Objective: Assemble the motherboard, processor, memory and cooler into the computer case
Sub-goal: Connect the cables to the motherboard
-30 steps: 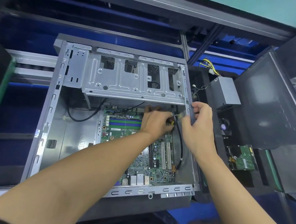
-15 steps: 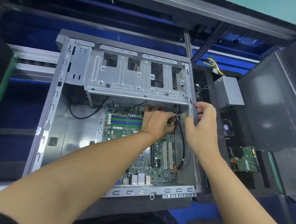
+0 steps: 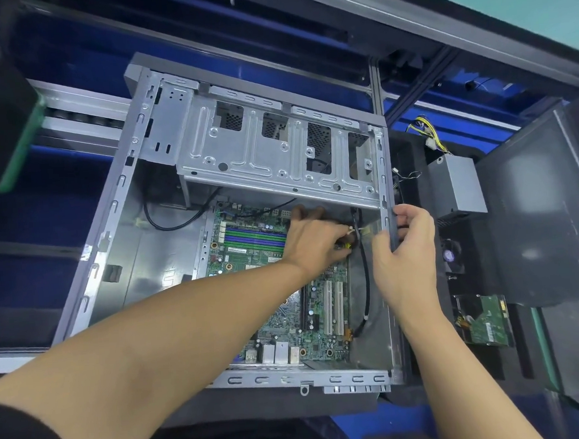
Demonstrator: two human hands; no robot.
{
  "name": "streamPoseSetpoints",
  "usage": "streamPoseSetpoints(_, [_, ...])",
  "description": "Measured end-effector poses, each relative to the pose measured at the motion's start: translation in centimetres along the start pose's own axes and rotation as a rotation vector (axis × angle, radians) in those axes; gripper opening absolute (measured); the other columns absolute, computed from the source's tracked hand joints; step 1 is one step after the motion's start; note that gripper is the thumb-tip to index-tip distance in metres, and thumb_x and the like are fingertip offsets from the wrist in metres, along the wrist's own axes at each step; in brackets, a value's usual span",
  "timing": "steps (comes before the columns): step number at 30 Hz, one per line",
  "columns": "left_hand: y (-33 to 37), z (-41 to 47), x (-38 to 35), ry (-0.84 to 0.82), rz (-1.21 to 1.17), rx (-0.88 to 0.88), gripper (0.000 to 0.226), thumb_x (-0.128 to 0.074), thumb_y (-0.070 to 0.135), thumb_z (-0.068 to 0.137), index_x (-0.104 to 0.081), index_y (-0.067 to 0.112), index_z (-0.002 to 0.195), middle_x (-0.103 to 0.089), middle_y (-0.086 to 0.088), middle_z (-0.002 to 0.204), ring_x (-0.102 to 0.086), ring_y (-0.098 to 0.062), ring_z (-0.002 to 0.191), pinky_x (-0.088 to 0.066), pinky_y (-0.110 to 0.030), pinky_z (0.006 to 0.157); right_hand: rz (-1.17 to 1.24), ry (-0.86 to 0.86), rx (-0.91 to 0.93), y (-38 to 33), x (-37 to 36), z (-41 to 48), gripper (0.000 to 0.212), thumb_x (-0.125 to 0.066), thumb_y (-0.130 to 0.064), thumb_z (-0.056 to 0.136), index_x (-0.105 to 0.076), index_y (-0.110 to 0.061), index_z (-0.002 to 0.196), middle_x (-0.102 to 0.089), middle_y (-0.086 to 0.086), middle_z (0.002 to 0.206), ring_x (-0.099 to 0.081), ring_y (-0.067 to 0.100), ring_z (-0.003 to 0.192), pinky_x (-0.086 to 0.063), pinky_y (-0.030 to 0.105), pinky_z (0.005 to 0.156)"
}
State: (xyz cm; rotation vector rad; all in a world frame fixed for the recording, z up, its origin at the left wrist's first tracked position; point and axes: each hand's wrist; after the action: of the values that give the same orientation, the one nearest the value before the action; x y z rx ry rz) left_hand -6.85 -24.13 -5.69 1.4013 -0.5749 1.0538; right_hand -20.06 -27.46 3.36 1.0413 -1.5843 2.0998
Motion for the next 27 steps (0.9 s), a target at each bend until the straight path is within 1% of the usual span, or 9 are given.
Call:
streamPoseSetpoints(2, [0.03,0.08,0.0,0.009,0.004,0.001,0.025,-0.074,0.049,0.071,-0.057,0.031,0.066,-0.069,0.019,0.072,-0.058,-0.019,0.091,-0.02,-0.037,0.085,-0.001,0.001,0.003,0.06,0.02,0.04,0.032,-0.049,-0.029,0.087,-0.041,-0.033,0.118,-0.047,-0.006,0.114,-0.049,0.006,0.097,-0.037,0.008,0.078])
streamPoseSetpoints(5, [0.35,0.13,-0.04,0.001,0.001,0.027,0.029,-0.073,0.048,0.072,-0.047,0.036,0.064,-0.069,0.016,0.07,-0.058,-0.019,0.092,-0.021,-0.038,0.085,-0.002,0.0,0.006,0.17,0.0,0.06,0.032,-0.051,-0.026,0.088,-0.041,-0.033,0.118,-0.046,-0.007,0.114,-0.049,0.004,0.096,-0.035,0.002,0.076])
streamPoseSetpoints(9, [0.34,0.16,-0.03,-0.02,0.0,0.031,0.02,-0.071,0.048,0.074,-0.056,0.035,0.07,-0.071,0.013,0.075,-0.057,-0.019,0.097,-0.021,-0.039,0.089,0.0,-0.005,-0.013,0.24,0.03,0.05,0.032,-0.052,-0.025,0.089,-0.041,-0.035,0.118,-0.047,-0.008,0.114,-0.048,-0.001,0.097,-0.036,0.003,0.075])
streamPoseSetpoints(14, [0.38,0.0,0.25,-0.031,0.012,0.008,0.02,-0.07,0.046,0.077,-0.057,0.033,0.072,-0.071,0.013,0.079,-0.055,-0.021,0.099,-0.022,-0.04,0.088,-0.009,0.007,-0.009,0.17,-0.04,0.06,0.033,-0.05,-0.029,0.086,-0.041,-0.034,0.118,-0.047,-0.006,0.115,-0.049,0.009,0.098,-0.038,0.012,0.078])
streamPoseSetpoints(16, [0.39,-0.03,0.26,-0.026,0.004,0.003,0.019,-0.07,0.046,0.077,-0.056,0.033,0.072,-0.071,0.013,0.081,-0.055,-0.021,0.099,-0.023,-0.04,0.089,-0.003,0.009,-0.009,0.13,-0.1,0.05,0.033,-0.05,-0.029,0.086,-0.042,-0.034,0.118,-0.048,-0.005,0.116,-0.05,0.008,0.098,-0.038,0.01,0.077])
streamPoseSetpoints(19, [0.42,0.03,0.33,-0.044,0.013,0.011,0.022,-0.069,0.046,0.077,-0.052,0.034,0.071,-0.071,0.013,0.081,-0.056,-0.021,0.098,-0.023,-0.041,0.089,0.004,0.012,0.0,0.12,-0.08,0.09,0.032,-0.05,-0.027,0.087,-0.043,-0.032,0.117,-0.049,-0.003,0.115,-0.049,0.0,0.095,-0.037,0.003,0.076])
streamPoseSetpoints(21, [0.43,-0.01,0.43,-0.049,0.01,0.003,0.024,-0.071,0.044,0.076,-0.05,0.033,0.069,-0.07,0.013,0.081,-0.056,-0.021,0.098,-0.025,-0.042,0.089,0.008,0.011,0.007,0.11,-0.03,0.07,0.031,-0.051,-0.025,0.088,-0.043,-0.031,0.117,-0.049,-0.002,0.115,-0.05,-0.003,0.096,-0.037,0.002,0.076])
streamPoseSetpoints(25, [0.45,0.13,0.47,-0.054,0.049,-0.017,0.017,-0.072,0.045,0.073,-0.062,0.032,0.072,-0.068,0.013,0.087,-0.056,-0.023,0.102,-0.028,-0.044,0.089,0.0,0.007,0.006,0.12,0.0,0.06,0.031,-0.051,-0.025,0.088,-0.043,-0.03,0.118,-0.049,-0.002,0.116,-0.05,0.001,0.097,-0.037,0.003,0.077])
streamPoseSetpoints(27, [0.47,0.11,0.41,-0.045,0.048,-0.007,0.02,-0.073,0.045,0.071,-0.056,0.034,0.068,-0.068,0.013,0.08,-0.057,-0.022,0.099,-0.025,-0.041,0.088,-0.007,0.009,0.007,0.05,-0.05,0.06,0.032,-0.05,-0.026,0.087,-0.042,-0.03,0.118,-0.048,-0.002,0.115,-0.049,0.003,0.096,-0.036,0.002,0.077])
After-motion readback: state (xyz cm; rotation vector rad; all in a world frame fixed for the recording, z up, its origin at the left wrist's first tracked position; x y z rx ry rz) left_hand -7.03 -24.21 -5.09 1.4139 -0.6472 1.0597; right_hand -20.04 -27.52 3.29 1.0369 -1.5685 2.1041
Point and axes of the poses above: each hand's wrist, its own z-axis towards the middle knuckle, its own x-axis out of the back of the hand, y = z × x
